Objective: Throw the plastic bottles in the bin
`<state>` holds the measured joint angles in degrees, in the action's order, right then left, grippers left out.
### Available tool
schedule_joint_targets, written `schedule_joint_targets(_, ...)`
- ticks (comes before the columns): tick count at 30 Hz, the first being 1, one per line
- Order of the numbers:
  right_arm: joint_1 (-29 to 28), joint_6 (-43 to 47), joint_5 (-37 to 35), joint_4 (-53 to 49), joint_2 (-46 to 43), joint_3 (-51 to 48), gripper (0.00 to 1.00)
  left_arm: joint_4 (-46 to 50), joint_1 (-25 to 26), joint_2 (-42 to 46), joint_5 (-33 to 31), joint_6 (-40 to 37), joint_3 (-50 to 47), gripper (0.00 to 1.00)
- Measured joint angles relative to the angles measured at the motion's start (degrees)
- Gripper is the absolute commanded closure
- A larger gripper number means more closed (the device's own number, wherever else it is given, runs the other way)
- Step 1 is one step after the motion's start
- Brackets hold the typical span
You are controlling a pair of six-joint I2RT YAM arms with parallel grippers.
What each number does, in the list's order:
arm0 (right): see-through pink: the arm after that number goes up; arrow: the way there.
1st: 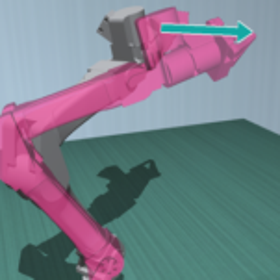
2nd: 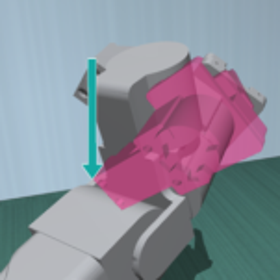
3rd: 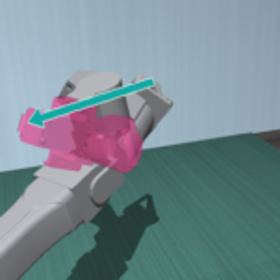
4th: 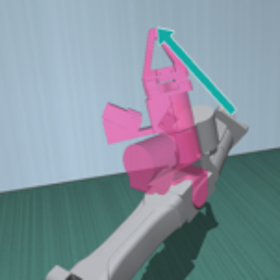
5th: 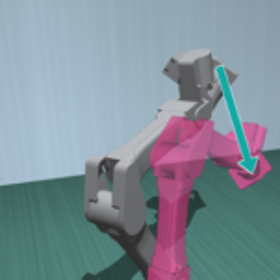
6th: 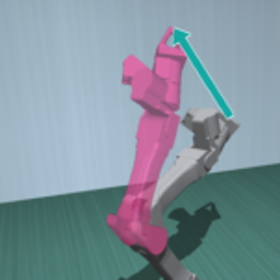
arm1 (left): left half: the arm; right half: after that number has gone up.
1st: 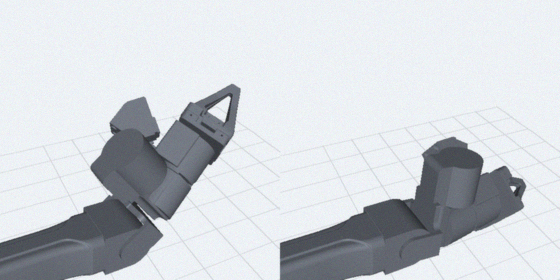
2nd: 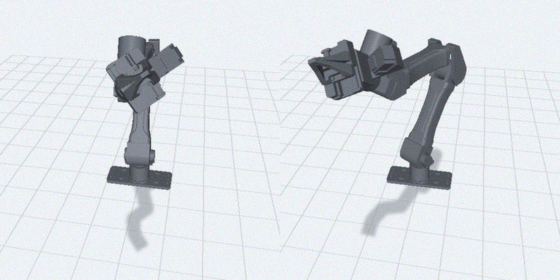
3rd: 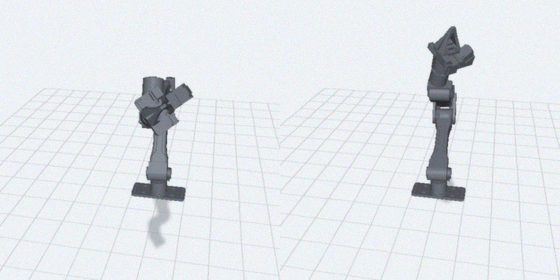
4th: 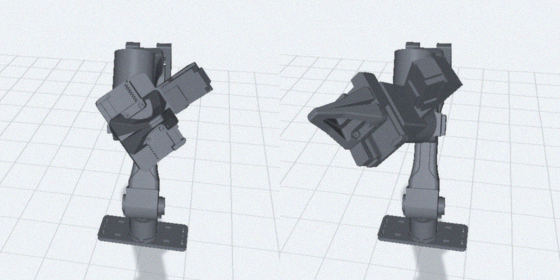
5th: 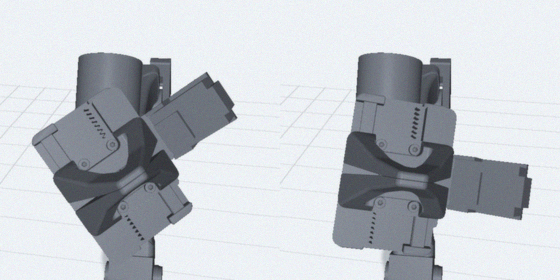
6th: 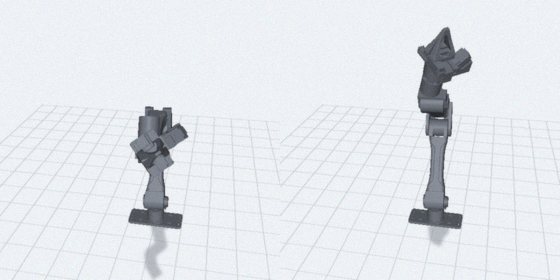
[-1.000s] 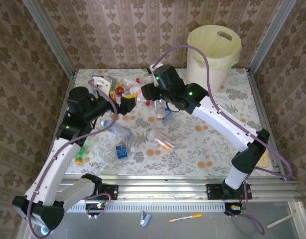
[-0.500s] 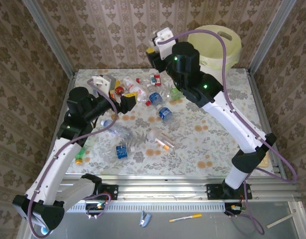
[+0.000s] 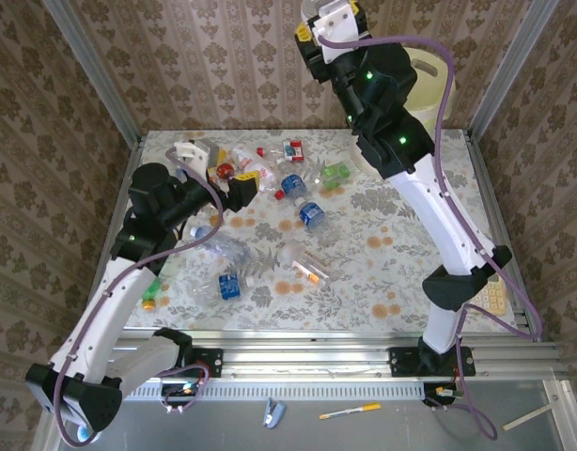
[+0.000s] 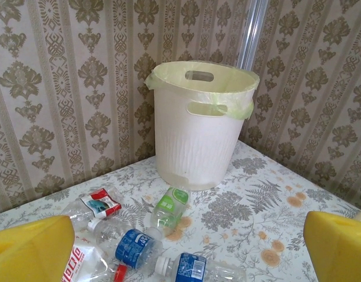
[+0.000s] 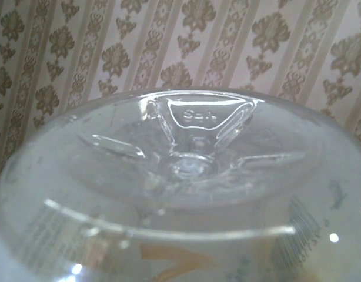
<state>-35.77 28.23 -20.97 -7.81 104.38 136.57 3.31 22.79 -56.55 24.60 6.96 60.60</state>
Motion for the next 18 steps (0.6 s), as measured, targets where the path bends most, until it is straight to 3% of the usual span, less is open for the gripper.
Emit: schedule_joint_targets(18,2.4,7.1,3.5,5.5,6.4,8.2,0.96,-0.1,0.1,-3.0,-0.4,0.0,0.7,0.0)
